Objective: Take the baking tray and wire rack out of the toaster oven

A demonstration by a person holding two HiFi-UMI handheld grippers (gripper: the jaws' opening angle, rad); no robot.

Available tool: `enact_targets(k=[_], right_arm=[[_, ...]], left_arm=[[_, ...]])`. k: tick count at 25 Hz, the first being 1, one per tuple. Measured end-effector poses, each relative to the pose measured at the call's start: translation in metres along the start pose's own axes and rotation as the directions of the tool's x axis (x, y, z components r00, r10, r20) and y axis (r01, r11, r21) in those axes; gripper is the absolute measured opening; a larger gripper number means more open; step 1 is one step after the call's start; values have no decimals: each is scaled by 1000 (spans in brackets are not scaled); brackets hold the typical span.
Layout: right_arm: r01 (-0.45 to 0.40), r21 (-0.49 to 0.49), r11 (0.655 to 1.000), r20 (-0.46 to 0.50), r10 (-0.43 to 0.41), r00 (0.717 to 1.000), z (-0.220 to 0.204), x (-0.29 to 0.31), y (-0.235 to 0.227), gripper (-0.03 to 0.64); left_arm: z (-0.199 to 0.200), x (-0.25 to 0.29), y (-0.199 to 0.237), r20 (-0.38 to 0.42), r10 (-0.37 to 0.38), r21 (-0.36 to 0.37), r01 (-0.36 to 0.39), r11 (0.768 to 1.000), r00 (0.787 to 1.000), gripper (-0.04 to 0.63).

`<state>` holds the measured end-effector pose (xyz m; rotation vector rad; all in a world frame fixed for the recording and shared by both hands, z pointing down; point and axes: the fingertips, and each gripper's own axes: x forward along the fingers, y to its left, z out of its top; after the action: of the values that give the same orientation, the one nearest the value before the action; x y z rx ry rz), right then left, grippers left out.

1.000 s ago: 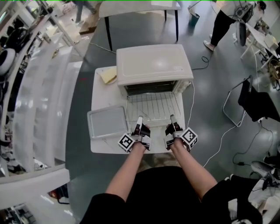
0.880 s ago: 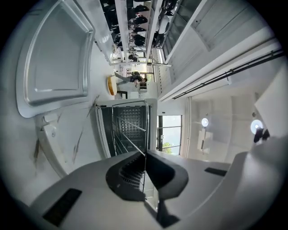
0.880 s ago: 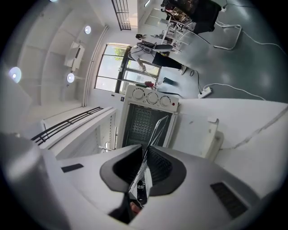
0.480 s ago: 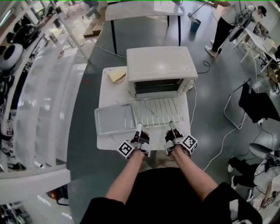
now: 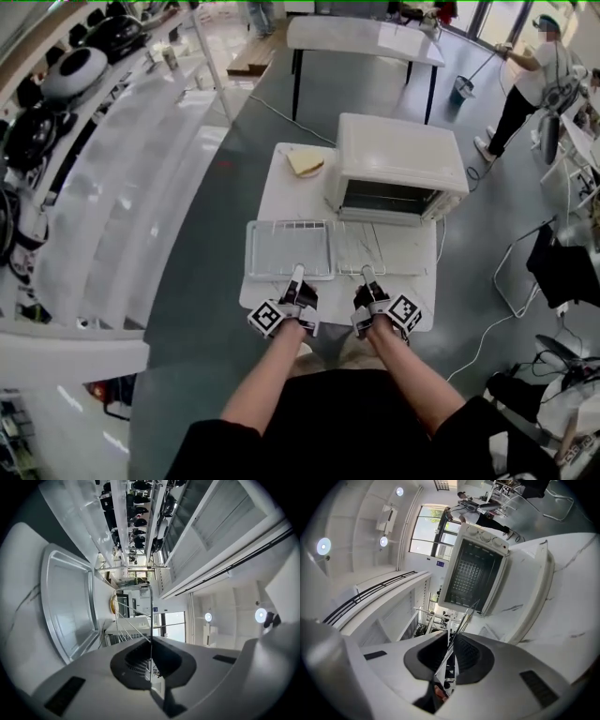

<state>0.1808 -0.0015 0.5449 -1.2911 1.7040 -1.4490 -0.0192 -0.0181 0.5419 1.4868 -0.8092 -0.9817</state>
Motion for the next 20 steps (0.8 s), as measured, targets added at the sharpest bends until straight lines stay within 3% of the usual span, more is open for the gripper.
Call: enact_targets(k=[4, 9, 16, 20], right_arm=[[-27, -13, 1000, -42, 26, 999, -35, 28, 15, 55], [9, -45, 999, -85, -13, 996, -70, 57, 16, 57], [38, -20, 999, -95, -40, 995, -98, 88, 9, 58], [100, -36, 994, -94, -103, 990, -98, 98, 0, 58]], left_arm=[[42, -16, -6, 29, -12, 4, 12, 1000, 1000, 17], [84, -32, 12, 62, 13, 3, -13, 1000, 998, 17], [120, -33, 36, 47, 42, -17, -42, 999, 998, 17], [129, -23, 45, 31, 37, -18, -36, 999, 999, 17]])
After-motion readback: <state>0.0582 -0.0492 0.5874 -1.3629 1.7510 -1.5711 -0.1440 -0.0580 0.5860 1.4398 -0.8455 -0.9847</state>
